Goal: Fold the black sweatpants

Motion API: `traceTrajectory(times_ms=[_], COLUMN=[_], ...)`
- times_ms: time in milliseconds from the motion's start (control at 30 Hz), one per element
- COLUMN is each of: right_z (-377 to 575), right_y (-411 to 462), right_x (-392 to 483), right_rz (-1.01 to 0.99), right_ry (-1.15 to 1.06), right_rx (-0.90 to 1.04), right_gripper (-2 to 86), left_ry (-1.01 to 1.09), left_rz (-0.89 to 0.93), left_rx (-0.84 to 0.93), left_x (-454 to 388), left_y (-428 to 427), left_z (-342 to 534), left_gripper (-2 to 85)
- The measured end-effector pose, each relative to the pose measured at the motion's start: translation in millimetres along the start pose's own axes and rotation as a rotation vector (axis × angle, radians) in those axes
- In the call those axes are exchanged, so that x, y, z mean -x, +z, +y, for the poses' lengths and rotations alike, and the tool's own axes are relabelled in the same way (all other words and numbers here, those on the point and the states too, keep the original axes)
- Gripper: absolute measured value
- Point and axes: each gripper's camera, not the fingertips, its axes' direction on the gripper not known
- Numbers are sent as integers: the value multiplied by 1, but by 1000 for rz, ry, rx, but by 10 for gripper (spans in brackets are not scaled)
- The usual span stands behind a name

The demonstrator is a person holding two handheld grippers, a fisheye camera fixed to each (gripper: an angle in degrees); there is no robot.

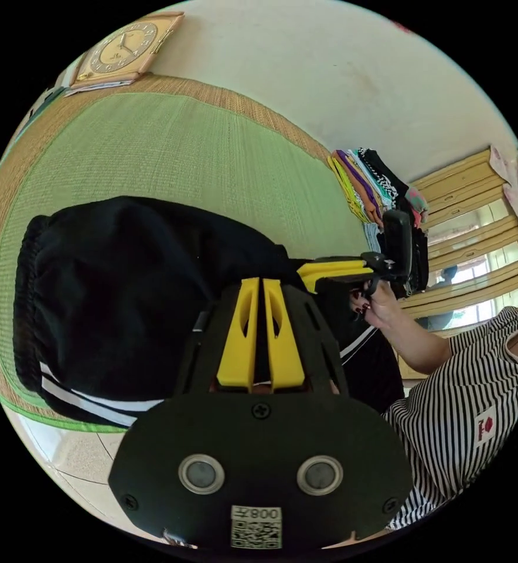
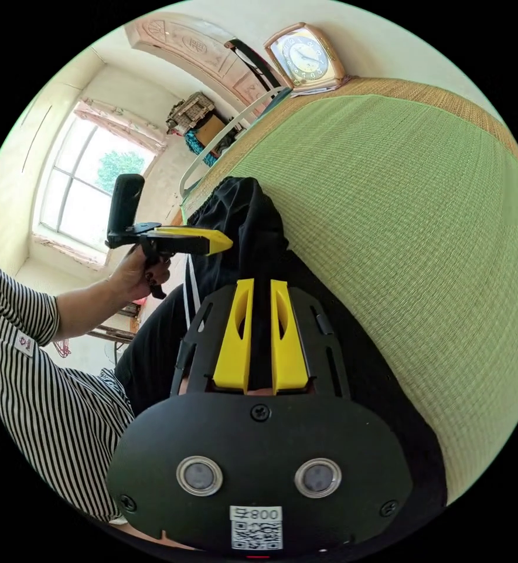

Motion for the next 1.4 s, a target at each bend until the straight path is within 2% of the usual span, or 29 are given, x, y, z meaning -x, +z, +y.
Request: traceTrajectory(times_ms=[133,233,433,533,700,800,1000,1133,1267,1400], right_z=[-3,-9,-24,-30,-39,-45,-54,-66,-76,-76], right_y=[11,17,17,15,-16,-45,-77,-64,-15,-21], right_x=[24,34,42,47,56,58,53,51,38,39], right_rz=[48,74,71,73,97,151,229,208,189,140], right_ry=[-21,-29,-31,-34,-26,-16,14,13,48,50], right_rx=[-23,-27,-42,-52,-155,-241,-303,-257,-37,-61], right_gripper=[57,56,55,56,54,54,53,51,37,26], left_ry=[110,214,301,285,264,268,290,247,223,240], left_rz=[12,-49,-213,-216,-143,-142,-180,-165,-115,-39], left_rx=[21,122,308,270,47,-21,-23,27,16,-43], left_x=[1,-3,7,16,30,40,65,90,111,124], left_y=[-1,11,43,35,1,-8,6,26,32,11], left_z=[-16,-28,-28,-21,-14,-22,-44,-52,-43,-9], left_gripper=[58,73,43,25,16,15,14,13,13,12])
